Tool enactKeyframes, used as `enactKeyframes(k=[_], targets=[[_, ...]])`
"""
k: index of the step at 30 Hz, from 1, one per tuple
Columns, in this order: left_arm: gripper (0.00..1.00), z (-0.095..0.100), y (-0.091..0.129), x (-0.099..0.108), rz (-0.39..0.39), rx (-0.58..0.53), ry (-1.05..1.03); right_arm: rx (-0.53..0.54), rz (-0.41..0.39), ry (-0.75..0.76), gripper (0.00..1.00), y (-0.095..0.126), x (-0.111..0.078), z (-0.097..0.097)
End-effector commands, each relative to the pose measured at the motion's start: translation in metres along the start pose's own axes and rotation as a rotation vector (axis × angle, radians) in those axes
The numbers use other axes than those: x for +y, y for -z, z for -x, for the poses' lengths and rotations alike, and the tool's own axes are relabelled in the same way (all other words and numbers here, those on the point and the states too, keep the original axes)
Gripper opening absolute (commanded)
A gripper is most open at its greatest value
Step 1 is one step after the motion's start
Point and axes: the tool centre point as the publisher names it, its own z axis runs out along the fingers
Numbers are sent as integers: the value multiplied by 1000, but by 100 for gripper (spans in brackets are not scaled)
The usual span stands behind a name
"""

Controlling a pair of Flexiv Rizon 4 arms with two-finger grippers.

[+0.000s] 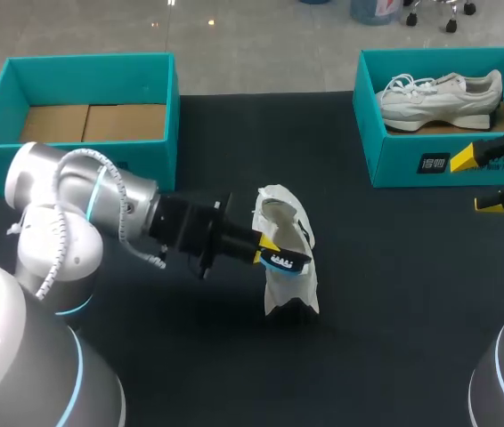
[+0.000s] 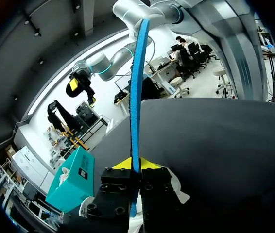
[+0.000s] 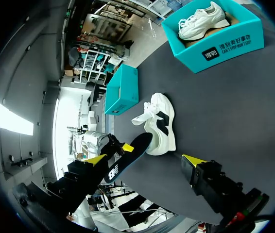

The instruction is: Take the shoe out of the shoebox, open the shoe tongue, remove and reinsert the insole, then place the shoe into the shoebox

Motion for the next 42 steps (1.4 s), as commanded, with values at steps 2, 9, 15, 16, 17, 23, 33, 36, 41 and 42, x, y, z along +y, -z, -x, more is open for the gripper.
enactKeyframes(k=[2, 9, 15, 16, 17, 23, 33, 36, 41, 42], targets=[[0, 2, 0, -7, -4, -10, -19, -3, 1, -1, 100, 0, -1, 0], [0, 7, -1, -17, -19, -34, -46, -3, 1, -1, 100, 0, -1, 0], [0, 6, -8, -6, -27, -46, -8, -3, 1, -1, 100, 0, -1, 0], [0, 6, -9, -4, -30, -47, -3, -3, 1, -1, 100, 0, -1, 0], [0, 6, -11, -1, -25, -47, -3, -3, 1, -1, 100, 0, -1, 0], [0, 6, -15, 3, -8, -60, 3, -3, 1, -1, 100, 0, -1, 0], [0, 7, -15, -1, 1, -77, -4, -3, 1, -1, 100, 0, -1, 0], [0, 8, -17, -4, -1, -86, -2, -3, 1, -1, 100, 0, -1, 0], [0, 7, -23, -1, -11, -99, 34, -3, 1, -1, 100, 0, -1, 0], [0, 6, -24, -1, -9, -106, 35, -3, 1, -1, 100, 0, -1, 0]])
